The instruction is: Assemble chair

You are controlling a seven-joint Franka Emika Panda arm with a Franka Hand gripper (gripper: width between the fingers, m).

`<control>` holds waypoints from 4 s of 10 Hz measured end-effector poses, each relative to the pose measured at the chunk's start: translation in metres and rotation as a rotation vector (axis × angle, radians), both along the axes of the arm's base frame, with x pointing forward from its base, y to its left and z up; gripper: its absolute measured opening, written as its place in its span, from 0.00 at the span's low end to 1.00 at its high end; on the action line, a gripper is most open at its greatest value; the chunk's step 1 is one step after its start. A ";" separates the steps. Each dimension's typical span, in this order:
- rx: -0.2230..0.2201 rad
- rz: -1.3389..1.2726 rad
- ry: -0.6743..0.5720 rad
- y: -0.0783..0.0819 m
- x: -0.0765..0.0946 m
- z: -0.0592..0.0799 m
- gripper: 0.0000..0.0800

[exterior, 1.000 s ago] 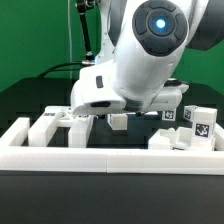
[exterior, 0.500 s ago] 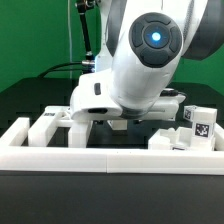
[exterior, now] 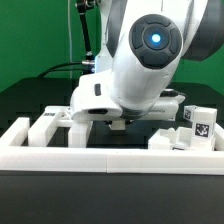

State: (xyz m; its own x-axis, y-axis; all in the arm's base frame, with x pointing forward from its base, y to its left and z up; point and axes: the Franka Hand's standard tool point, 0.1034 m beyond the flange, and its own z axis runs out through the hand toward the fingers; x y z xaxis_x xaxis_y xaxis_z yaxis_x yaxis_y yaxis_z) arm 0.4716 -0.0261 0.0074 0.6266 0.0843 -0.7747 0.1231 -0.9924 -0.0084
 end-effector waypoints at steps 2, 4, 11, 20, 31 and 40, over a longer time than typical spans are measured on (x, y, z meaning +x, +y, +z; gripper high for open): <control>0.000 0.000 0.000 0.000 0.000 0.000 0.36; 0.000 0.000 0.000 0.000 0.000 0.000 0.36; 0.010 -0.001 -0.092 0.004 0.038 0.057 0.36; 0.057 0.010 -0.639 0.008 0.096 0.115 0.36; 0.082 0.032 -1.183 0.027 0.129 0.133 0.36; 0.115 -0.004 -1.192 0.059 0.145 0.119 0.36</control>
Offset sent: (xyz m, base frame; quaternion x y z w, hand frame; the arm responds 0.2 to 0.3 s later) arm 0.0000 0.0000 0.0000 0.0000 0.0000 0.0000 1.0000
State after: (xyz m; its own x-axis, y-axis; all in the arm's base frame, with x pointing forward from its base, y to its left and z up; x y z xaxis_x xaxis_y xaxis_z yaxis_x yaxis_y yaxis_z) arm 0.6167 0.0331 0.1265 0.9456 0.1112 0.3058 0.1104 -0.9937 0.0199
